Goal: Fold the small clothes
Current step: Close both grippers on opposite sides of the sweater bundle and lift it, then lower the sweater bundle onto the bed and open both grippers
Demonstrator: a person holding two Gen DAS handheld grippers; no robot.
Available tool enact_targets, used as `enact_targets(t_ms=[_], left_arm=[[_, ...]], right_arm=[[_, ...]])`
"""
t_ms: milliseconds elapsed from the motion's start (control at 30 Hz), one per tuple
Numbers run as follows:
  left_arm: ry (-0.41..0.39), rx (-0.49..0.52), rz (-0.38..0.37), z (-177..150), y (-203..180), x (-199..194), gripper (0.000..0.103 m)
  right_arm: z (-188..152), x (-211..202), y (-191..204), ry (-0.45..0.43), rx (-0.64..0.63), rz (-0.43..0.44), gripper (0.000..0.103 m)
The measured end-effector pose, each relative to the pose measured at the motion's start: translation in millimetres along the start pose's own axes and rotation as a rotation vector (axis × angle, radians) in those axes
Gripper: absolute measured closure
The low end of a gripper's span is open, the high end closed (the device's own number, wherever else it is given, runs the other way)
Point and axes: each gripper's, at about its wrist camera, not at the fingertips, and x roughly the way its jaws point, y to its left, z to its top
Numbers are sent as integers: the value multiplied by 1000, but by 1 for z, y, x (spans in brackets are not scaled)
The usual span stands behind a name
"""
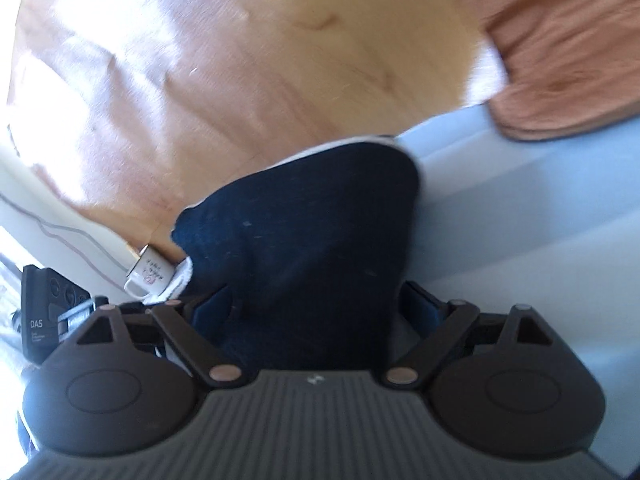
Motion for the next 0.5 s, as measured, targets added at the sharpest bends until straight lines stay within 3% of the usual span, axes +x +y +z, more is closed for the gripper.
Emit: enact_targets(t_ms=[33,67,133,200,400,500], left_arm=[[2,14,-11,-1,-2,1,8],[4,26,-20,-3,-5,2,28],[-18,30,-4,-5,-5,-5,39],[-45,32,-5,-5,-4,-23,54],[-257,111,119,-9,-3,-114,57],[-280,99,190,-11,15,-130,56]], right_arm=[[0,4,7,-8,-16,-20,31],[-2,7,16,-13,-49,-40,39],[0,4,30,-48,-87,-44,51],[1,5,44,-61,-84,10,59],[-5,29,105,-94,-126,149,60],[-10,62,119,-46,-139,135,60]])
